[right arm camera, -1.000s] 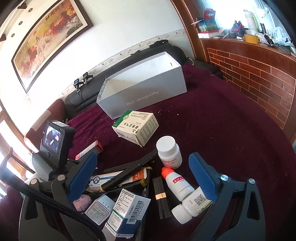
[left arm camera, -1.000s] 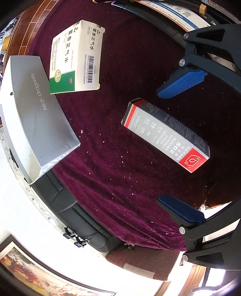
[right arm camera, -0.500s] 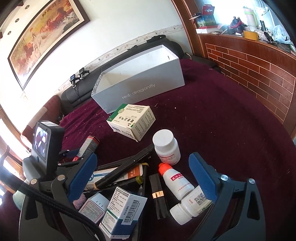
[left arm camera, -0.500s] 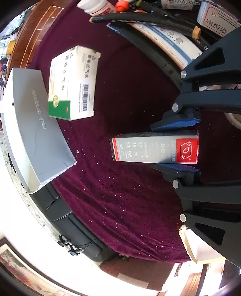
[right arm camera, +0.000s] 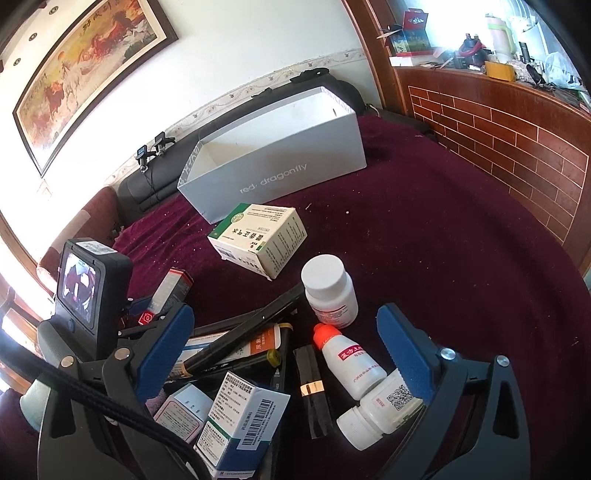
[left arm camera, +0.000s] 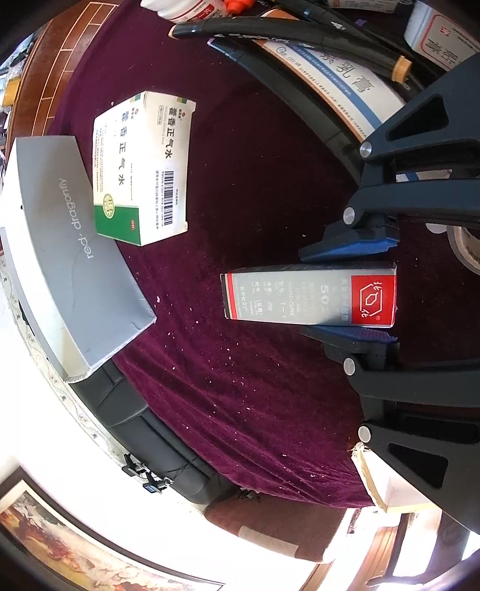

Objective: Organize objects
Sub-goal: 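Grasp the small white-and-red medicine box with the left gripper, then carry the box over the white tray with the left gripper while the right gripper grasps the black tape roll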

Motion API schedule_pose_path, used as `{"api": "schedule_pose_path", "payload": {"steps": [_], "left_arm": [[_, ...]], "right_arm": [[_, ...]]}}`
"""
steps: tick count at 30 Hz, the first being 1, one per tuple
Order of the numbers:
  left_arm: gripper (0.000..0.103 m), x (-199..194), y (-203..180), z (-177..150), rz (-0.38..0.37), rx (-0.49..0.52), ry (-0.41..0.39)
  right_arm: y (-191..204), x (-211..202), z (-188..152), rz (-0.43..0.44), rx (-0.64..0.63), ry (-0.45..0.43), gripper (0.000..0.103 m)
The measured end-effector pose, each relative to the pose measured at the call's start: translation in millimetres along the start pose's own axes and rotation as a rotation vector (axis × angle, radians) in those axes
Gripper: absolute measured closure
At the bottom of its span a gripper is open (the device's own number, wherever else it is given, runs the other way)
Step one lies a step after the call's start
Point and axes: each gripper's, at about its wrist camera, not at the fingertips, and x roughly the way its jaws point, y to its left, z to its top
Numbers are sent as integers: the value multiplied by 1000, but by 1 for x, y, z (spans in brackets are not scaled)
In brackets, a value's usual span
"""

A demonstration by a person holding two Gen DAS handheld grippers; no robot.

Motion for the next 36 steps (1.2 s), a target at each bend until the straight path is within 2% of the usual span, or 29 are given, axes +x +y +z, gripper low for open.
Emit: {"api": "schedule_pose_path", "payload": {"steps": [3, 6, 10, 11, 14, 16, 19, 20, 21, 24, 26, 28, 32, 35, 36], "left_arm": [[80, -10, 9, -4, -14, -57, -3], [80, -46, 29, -16, -12, -114, -62], [80, -108, 65, -49, -2, -185, -124], [80, -129, 79, -66, -14, -220, -136], [80, -162, 114, -106, -16, -283, -166], [80, -181, 127, -139, -20, -332, -182], [80, -194, 143, -178, -27, -392, -197], [80, -198, 148, -192, -27, -417, -204], [80, -201, 150, -201, -36, -433, -207], [80, -204, 161, -226, -78, -506, -216], [80, -204, 167, -238, -79, -531, -225], [80, -204, 172, -247, -75, -549, -228], [80, -203, 180, -265, -69, -569, -242], [80, -203, 185, -273, -75, -585, -247], [80, -204, 186, -274, -75, -588, -250]], "right_arm": [[1, 0, -1, -15, -17, -7, 3], [0, 0, -1, -21, -27, -15, 3], [10, -6, -1, 6, -68, -22, 3], [17, -9, -1, 10, -75, -4, 3], [50, -20, -3, 98, -151, 53, 3], [88, -27, -5, 141, -244, 97, 3], [132, -12, -8, 120, -337, 216, 5], [146, -1, -9, 76, -372, 265, 7], [155, 6, -11, 48, -394, 291, 15], [173, 39, -15, -29, -410, 424, 47], [174, 56, -16, -61, -380, 488, 51], [174, 62, -19, -125, -374, 494, 55], [179, 75, -30, -189, -371, 533, 64], [182, 81, -36, -222, -381, 548, 74], [183, 84, -37, -231, -382, 548, 82]]}}
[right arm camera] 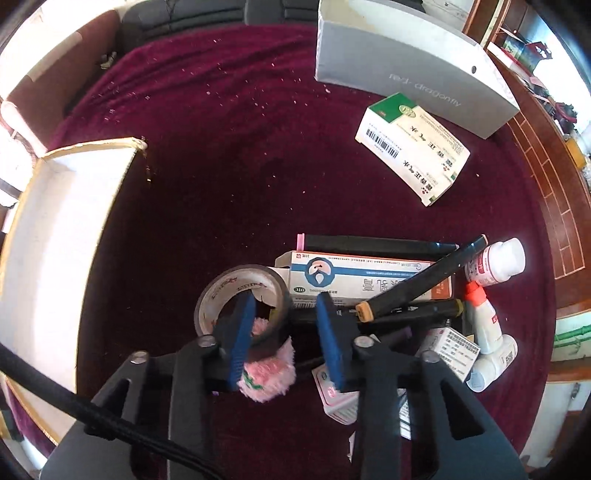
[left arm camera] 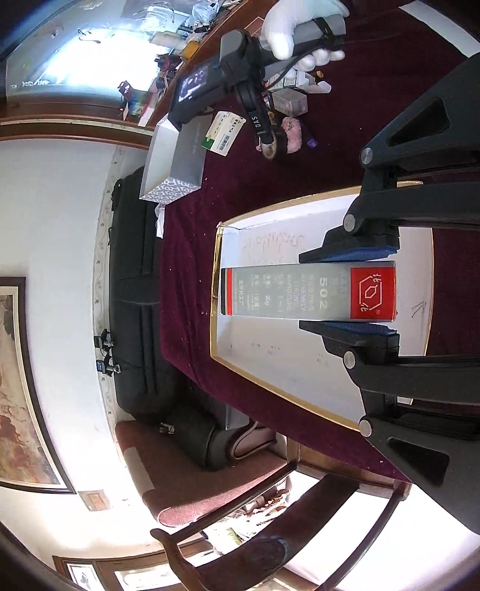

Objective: Organize objects
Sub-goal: 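Carry the box over the white tray with the left gripper while the right gripper grasps the black tape roll, then lower the box into the tray with the left gripper while the right gripper places the tape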

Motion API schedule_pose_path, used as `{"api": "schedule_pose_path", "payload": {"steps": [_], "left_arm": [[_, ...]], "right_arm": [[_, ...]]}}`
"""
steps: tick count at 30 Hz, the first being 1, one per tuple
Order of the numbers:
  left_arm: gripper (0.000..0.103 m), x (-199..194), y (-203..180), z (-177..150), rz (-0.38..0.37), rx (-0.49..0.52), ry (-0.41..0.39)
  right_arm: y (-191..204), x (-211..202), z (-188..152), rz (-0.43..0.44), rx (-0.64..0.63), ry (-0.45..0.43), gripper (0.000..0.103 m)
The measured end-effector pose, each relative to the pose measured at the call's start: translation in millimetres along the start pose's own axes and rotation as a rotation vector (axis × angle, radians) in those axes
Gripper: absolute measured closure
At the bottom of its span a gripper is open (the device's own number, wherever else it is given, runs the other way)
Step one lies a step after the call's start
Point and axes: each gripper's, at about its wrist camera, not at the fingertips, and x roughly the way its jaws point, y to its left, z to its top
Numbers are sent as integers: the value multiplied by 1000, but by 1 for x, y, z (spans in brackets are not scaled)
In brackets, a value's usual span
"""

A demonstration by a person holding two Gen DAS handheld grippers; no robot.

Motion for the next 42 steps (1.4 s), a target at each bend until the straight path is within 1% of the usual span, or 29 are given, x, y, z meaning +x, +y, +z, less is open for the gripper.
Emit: {"api": "schedule_pose_path", "payload": {"steps": [1, 3, 5, 6, 10, 12, 13, 16, 18, 20, 21, 22, 25, 27, 30, 33, 35, 37, 39, 42], "left_arm": [[80, -1, 2, -1, 2, -1, -3], [80, -3, 5, -2, 10, -2, -8], [80, -3, 11, -3, 14, -8, -9], [80, -3, 14, -3, 16, -13, -7], [80, 0, 24, 1, 7, -41, 2], [80, 5, 26, 6, -9, -44, 9], [80, 8, 25, 9, -13, -42, 12], [80, 23, 22, 27, -16, -23, 14], [80, 40, 20, 44, -18, -13, 26], [80, 62, 18, 61, -20, -1, 55], [80, 74, 17, 67, -19, 3, 69], [80, 84, 17, 71, -14, 8, 81], [80, 117, 17, 81, 5, 14, 121], [80, 136, 20, 82, 2, -10, 151], [80, 163, 24, 79, -17, -56, 189], [80, 181, 26, 72, -12, -99, 201], [80, 192, 30, 65, -37, -152, 225], [80, 200, 32, 57, -43, -192, 251], [79, 206, 31, 50, -49, -213, 271], [79, 206, 26, 37, -25, -226, 282]], "right_arm": [[1, 2, 0, 4, 2, -3, 90], [0, 0, -2, -6, 18, -13, 95], [-1, -11, -7, 21, 24, -36, 96], [-1, -14, -7, 18, 24, -46, 96], [2, -46, -9, 47, 32, -118, 96], [10, -60, -5, 62, 22, -152, 96], [18, -69, -2, 87, 10, -164, 96], [45, -77, 9, 127, -21, -176, 96], [64, -74, 17, 143, -31, -182, 96], [80, -67, 27, 177, -29, -181, 96], [89, -62, 32, 176, -30, -184, 96], [97, -54, 38, 162, -30, -187, 96], [110, -31, 52, 187, -15, -177, 96], [115, -16, 58, 184, -6, -165, 96], [120, 2, 62, 189, 0, -152, 96], [122, 16, 64, 201, 2, -133, 96], [122, 23, 64, 188, -3, -126, 96], [124, 23, 63, 183, -28, -146, 96], [124, 23, 63, 169, -39, -146, 96], [123, 23, 62, 158, -53, -147, 96]]}}
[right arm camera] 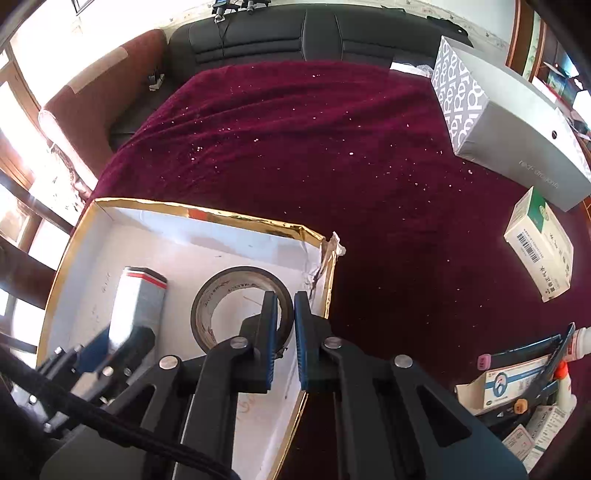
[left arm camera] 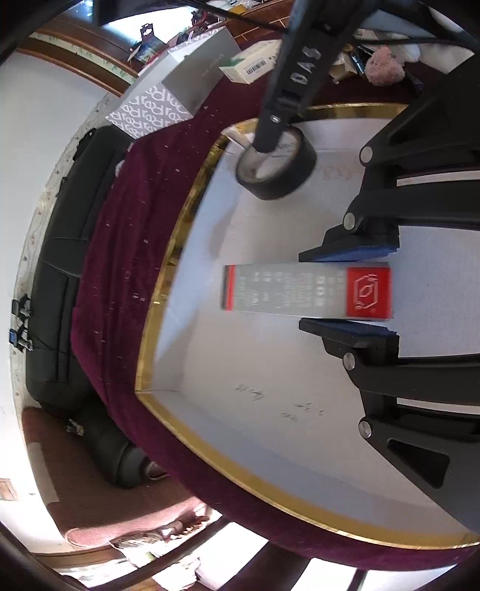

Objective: Organize objects

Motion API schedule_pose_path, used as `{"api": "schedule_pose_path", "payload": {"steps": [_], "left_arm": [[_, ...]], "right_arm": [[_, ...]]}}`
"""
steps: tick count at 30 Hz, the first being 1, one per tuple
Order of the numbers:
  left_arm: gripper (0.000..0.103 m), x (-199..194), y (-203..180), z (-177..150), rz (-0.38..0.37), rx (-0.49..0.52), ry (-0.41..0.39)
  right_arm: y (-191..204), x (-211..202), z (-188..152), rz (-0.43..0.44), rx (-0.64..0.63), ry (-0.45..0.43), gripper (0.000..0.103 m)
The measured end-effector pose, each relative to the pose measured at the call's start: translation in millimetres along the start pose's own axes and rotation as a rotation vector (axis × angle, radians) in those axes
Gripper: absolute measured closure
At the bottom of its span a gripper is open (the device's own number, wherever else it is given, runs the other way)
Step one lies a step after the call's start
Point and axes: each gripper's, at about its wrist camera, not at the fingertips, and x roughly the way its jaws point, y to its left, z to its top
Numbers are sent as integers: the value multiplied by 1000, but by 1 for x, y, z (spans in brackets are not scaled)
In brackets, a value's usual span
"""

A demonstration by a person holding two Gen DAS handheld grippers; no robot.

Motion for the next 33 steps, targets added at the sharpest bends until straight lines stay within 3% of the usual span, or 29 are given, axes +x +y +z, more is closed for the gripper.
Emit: {"api": "schedule_pose_path", "payload": {"steps": [6, 8, 11, 13, 19, 23, 25, 30, 33], "left_arm": [[78, -9, -3, -21, 22, -81, -17], [72, -13, -4, -28, 10, -122, -29], [67, -17, -4, -26, -15, -140, -35], [67, -26, 1, -25, -18, -160, -69], [66, -68, 3, -26, 22, -137, -108], [62, -124, -9, -51, 64, -109, -231], [40, -151, -19, -77, 120, -122, -331], [37, -182, -55, -117, 143, -60, -454], [37, -201, -76, -127, 134, -27, -509]], "right_arm": [[-2, -2, -4, -12, -28, 0, 97], [0, -5, -6, -1, -57, -4, 97], [5, -9, -8, 7, -82, -9, 83], [4, -17, -9, 38, -71, -19, 66], [-9, -75, -28, 36, -49, -140, 60], [-22, -127, -70, 10, -31, -273, 39], [-30, -145, -97, 13, -8, -330, 32], [-54, -163, -151, 46, 103, -385, 31], [-65, -164, -171, 14, 138, -408, 31]]}}
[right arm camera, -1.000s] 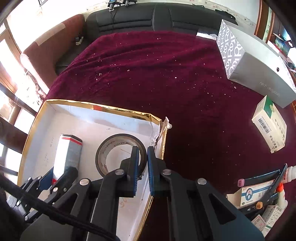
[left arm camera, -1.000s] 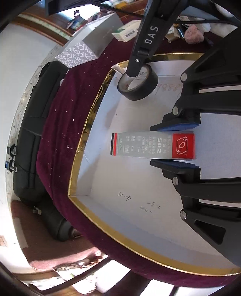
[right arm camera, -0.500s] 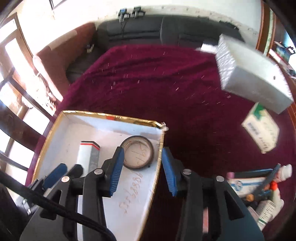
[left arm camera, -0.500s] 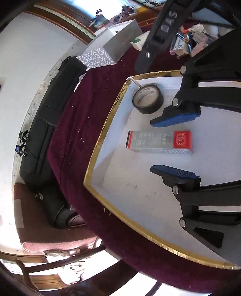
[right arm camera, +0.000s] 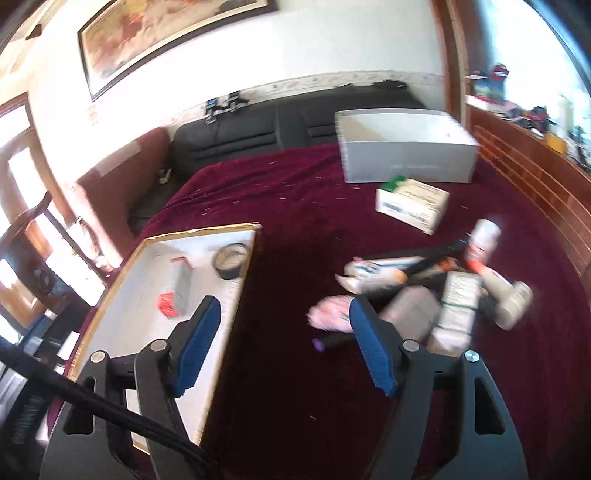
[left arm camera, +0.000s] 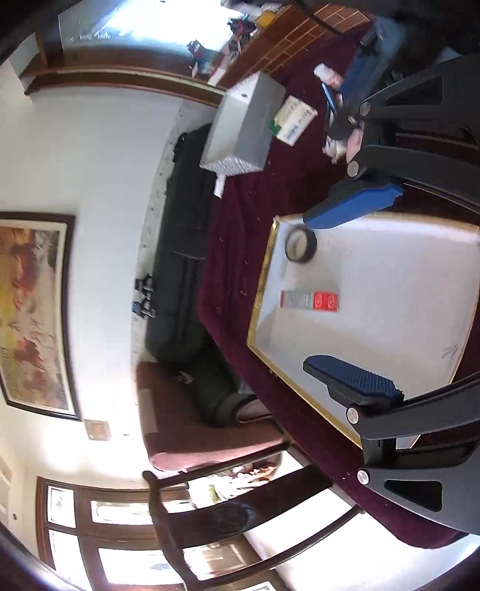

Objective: Organize objects

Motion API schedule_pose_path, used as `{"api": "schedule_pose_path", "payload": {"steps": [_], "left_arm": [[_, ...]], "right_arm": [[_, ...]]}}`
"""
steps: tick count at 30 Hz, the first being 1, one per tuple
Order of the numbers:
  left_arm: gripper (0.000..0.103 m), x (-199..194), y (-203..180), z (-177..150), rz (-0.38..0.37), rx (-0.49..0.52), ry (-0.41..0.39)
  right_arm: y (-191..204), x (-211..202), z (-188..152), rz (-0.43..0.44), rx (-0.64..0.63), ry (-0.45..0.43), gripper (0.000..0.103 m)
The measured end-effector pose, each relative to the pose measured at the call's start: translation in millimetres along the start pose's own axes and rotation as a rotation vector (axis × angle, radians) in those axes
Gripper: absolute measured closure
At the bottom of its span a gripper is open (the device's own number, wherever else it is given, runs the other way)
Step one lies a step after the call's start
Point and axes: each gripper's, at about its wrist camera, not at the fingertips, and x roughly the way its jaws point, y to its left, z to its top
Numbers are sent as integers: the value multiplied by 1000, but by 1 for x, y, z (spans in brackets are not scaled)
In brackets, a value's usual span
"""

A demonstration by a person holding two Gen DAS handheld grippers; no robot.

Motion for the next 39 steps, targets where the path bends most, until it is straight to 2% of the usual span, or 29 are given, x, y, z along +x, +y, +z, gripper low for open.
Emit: {"api": "schedule_pose_path", "payload": {"steps": [4, 10, 15, 23, 29, 33, 35, 36, 39], "left_arm": [[37, -22, -17, 0, -73, 3, 6], [34, -43, -44, -7, -127, 91, 20], [33, -55, -53, -10, -141, 124, 6], [33, -60, -38, -6, -121, 76, -6], [33, -49, -22, -10, -98, 37, 35], [33, -44, -11, -10, -82, 6, 60], [33, -45, -7, -10, -80, -9, 53], [33, -46, -6, -10, -79, -13, 44], [33, -45, -10, -9, -96, -20, 46]], "right_arm": [[-18, -9, -15, 1, 49, 4, 31], [-24, -18, -24, 16, 56, 0, 31], [-31, -27, -25, 31, 77, -11, 31], [-38, -41, -17, 37, 98, -53, 31], [-46, -43, -10, 13, 97, -55, 31], [-44, -56, 22, 29, 95, -98, 31], [-40, -63, 33, 37, 82, -120, 28], [-37, -67, 35, 43, 71, -139, 21], [-30, -67, 29, 10, 20, -160, 20]]}}
